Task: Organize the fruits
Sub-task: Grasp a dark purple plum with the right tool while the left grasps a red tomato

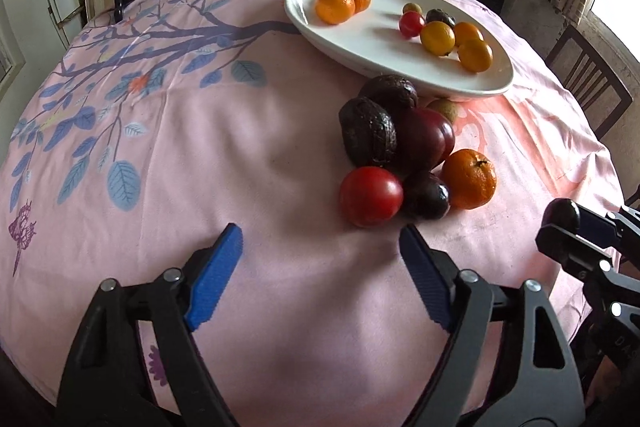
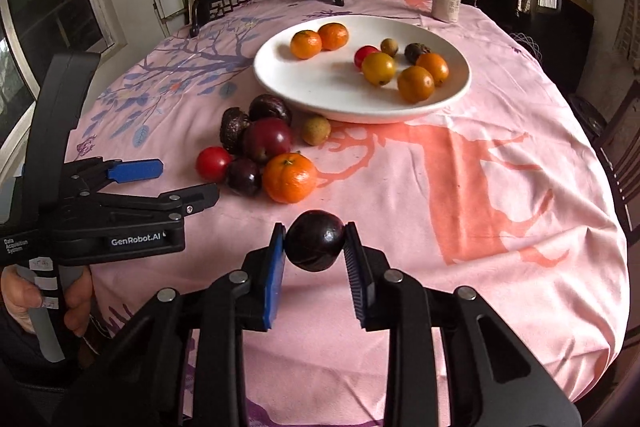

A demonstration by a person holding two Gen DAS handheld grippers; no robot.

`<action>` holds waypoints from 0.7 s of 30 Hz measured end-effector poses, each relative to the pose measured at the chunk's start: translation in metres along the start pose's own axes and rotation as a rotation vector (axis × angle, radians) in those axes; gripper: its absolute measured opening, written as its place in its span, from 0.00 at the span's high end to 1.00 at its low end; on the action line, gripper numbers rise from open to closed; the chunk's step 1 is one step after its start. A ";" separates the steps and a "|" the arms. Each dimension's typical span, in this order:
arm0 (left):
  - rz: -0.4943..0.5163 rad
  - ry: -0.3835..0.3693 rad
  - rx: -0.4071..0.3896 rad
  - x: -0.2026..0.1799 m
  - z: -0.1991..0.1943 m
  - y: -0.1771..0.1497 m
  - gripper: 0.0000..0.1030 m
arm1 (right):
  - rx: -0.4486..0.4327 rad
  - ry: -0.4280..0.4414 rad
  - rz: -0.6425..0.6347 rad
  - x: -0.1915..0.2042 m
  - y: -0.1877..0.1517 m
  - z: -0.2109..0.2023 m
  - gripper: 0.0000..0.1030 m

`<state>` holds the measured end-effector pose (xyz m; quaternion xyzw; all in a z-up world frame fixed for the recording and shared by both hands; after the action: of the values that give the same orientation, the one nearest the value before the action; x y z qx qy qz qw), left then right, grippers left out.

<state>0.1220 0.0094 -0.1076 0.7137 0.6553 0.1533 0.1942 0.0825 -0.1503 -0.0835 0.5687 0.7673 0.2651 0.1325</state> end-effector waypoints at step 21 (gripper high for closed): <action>0.008 -0.115 -0.058 -0.018 -0.028 0.009 0.70 | -0.042 0.029 0.082 -0.028 -0.002 -0.017 0.71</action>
<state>0.1147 -0.0067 -0.0779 0.7182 0.6353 0.1316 0.2516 0.0815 -0.1813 -0.0733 0.5928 0.7396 0.2945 0.1221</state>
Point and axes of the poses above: each gripper's, at about its wrist camera, not at the fingertips, and z roughly the way its jaws point, x to its left, y to its top, the point moved 3 cm from there along z, roughly the way its jaws point, and after that the axes turned 5 degrees about x, right-handed, at the moved point
